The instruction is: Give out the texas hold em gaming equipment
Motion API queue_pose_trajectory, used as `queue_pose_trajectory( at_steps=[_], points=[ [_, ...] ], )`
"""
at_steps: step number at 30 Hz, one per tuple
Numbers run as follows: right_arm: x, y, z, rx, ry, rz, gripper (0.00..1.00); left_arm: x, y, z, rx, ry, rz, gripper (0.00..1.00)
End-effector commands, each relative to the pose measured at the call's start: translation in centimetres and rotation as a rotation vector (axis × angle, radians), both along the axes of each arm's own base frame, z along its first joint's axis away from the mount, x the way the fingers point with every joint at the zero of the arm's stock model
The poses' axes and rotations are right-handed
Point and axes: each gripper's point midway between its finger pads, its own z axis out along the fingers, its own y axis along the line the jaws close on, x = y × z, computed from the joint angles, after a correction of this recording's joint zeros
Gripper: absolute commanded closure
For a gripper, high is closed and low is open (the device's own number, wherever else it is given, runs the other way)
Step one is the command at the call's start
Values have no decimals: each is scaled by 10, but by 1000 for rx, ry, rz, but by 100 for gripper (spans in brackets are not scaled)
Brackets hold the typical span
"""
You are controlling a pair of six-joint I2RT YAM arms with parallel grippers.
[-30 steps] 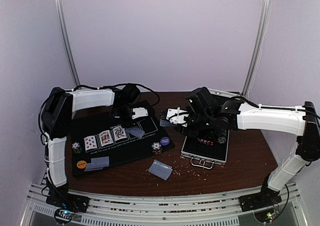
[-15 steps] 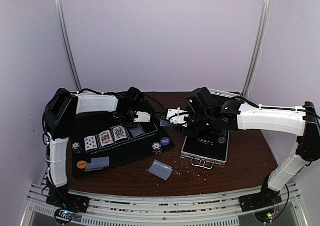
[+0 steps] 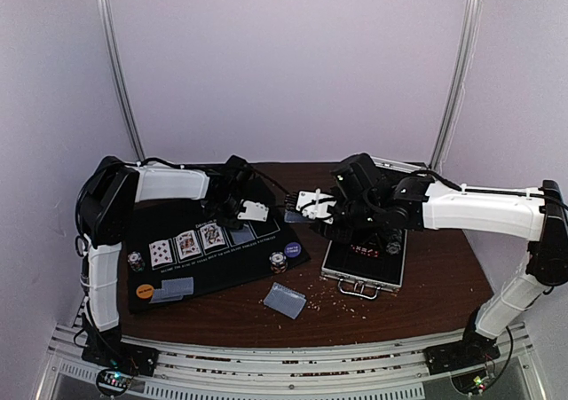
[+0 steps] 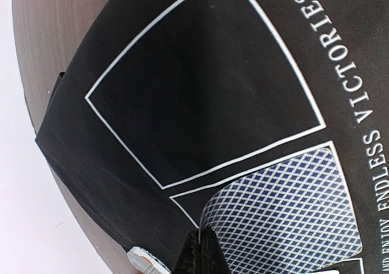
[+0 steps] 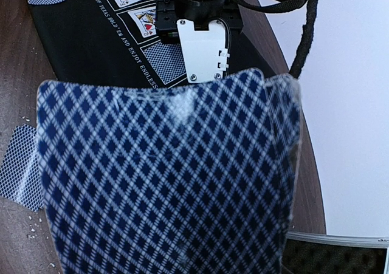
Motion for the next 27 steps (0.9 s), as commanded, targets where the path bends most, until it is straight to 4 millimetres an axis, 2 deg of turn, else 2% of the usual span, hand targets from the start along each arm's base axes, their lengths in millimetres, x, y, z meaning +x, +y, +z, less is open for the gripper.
queue_pose_trajectory(
  at_steps=[1, 11, 19, 27],
  points=[
    [0, -7, 8, 11, -16, -18, 59, -13, 1, -16, 15, 51, -40, 100],
    [-1, -8, 9, 7, -20, -15, 59, -4, 10, -26, 57, 31, -5, 100],
    [0, -7, 10, 4, -21, -13, 59, 7, 13, -24, 67, -26, 28, 100],
    [-1, -8, 9, 1, -17, -14, 59, 12, 3, -20, -5, -8, 86, 100]
  ],
)
